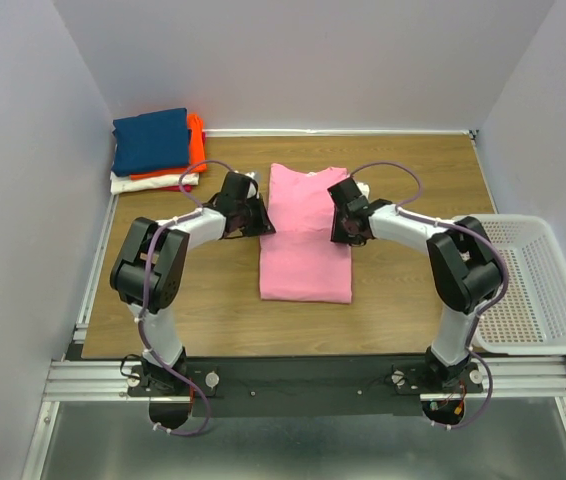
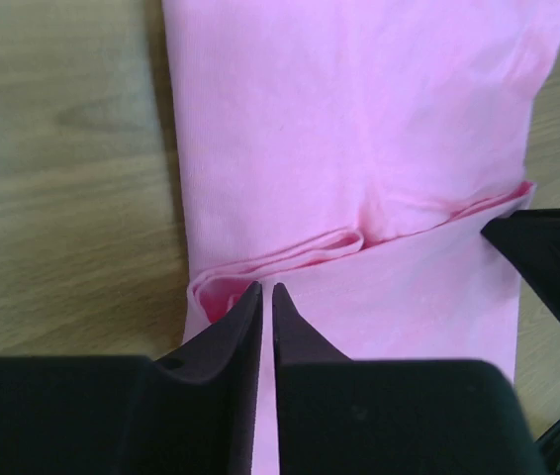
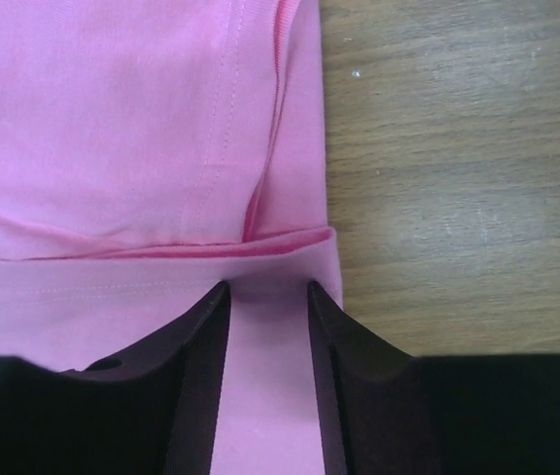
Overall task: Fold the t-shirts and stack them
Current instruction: Fold the tshirt
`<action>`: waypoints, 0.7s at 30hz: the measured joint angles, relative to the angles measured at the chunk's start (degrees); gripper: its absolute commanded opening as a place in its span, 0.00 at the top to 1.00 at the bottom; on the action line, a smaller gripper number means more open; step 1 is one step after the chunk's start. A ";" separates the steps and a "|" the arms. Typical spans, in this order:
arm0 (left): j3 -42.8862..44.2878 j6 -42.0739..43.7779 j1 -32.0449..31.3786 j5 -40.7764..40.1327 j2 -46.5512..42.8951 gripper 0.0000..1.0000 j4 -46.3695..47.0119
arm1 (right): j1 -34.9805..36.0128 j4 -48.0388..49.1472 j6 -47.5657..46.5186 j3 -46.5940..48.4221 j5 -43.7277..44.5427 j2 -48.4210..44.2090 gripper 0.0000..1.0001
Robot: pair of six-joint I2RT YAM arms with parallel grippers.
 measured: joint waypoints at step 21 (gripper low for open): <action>-23.17 -1.77 -10.10 1.25 -27.85 0.86 -4.90 | 2.71 -1.64 5.25 -22.93 -20.68 -23.56 0.57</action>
